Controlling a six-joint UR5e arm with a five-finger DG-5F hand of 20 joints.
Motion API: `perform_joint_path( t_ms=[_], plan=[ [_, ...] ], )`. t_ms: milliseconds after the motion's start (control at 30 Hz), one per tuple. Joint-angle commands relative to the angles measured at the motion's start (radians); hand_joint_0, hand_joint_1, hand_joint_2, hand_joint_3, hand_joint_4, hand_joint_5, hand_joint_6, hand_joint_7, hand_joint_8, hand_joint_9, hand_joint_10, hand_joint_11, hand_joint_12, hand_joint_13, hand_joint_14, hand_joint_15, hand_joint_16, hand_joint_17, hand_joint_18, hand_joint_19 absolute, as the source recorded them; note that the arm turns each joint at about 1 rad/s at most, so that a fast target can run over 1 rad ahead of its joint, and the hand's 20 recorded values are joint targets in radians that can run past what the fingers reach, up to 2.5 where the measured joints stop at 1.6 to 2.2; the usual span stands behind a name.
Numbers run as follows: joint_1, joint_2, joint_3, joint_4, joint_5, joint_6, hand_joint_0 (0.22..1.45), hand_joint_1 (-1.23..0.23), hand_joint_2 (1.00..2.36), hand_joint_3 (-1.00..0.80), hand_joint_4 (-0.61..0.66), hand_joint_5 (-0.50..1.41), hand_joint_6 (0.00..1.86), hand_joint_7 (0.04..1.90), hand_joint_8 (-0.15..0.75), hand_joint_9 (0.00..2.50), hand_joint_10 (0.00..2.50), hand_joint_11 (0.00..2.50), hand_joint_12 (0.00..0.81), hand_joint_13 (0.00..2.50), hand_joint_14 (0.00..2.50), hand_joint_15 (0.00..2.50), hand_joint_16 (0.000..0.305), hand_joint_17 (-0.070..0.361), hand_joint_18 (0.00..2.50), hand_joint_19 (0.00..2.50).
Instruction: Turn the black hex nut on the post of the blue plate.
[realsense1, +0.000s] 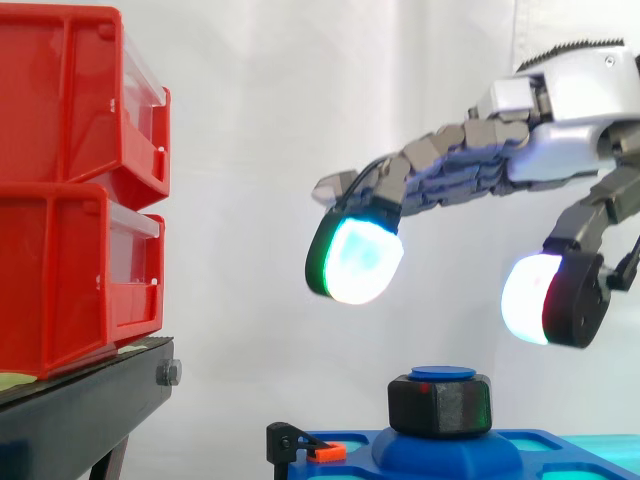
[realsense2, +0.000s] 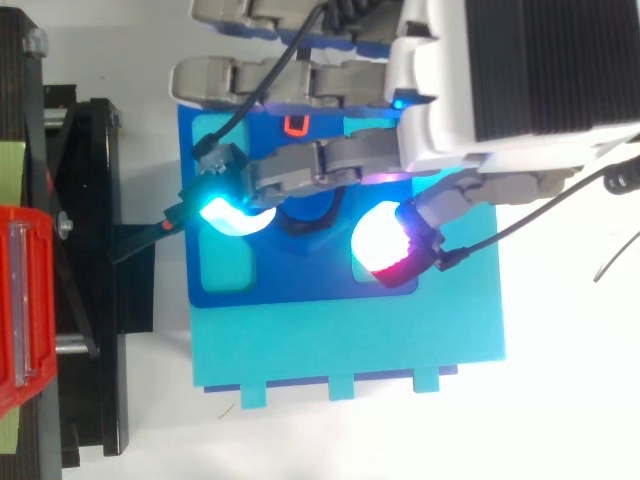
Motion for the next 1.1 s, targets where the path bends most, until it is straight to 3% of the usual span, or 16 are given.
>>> perform_joint_path(
  t_ms=[0,200,300,833,1067],
  plan=[
    [-0.002,-0.022,0.000,0.021,-0.001,0.008,0.55,-0.82,1.00,-0.50,-0.10,-0.30,0.50,0.61,0.089,0.00,0.00,0.00,0.292,0.00,0.00,0.00,0.045,0.102,0.00,0.00],
    [-0.012,-0.034,-0.003,0.021,-0.009,0.008,0.47,-0.81,1.00,-0.50,-0.08,-0.30,0.50,0.63,0.108,0.00,0.00,0.00,0.312,0.00,0.00,0.00,0.049,0.111,0.00,0.00],
    [-0.016,-0.034,-0.034,0.041,-0.024,0.008,0.45,-0.80,1.00,-0.50,-0.07,-0.30,0.50,0.63,0.109,0.00,0.00,0.00,0.318,0.00,0.00,0.00,0.050,0.113,0.00,0.00],
    [-0.022,-0.034,-0.035,0.061,-0.024,0.006,0.45,-0.80,1.00,-0.50,-0.06,-0.30,0.50,0.63,0.114,0.00,0.00,0.00,0.319,0.00,0.00,0.00,0.051,0.114,0.00,0.00],
    [-0.025,-0.034,-0.042,0.069,-0.027,0.006,0.38,-0.76,1.00,-0.50,-0.04,-0.30,0.50,0.65,0.139,0.00,0.00,0.00,0.347,0.00,0.00,0.00,0.056,0.126,0.00,0.00]
  ],
)
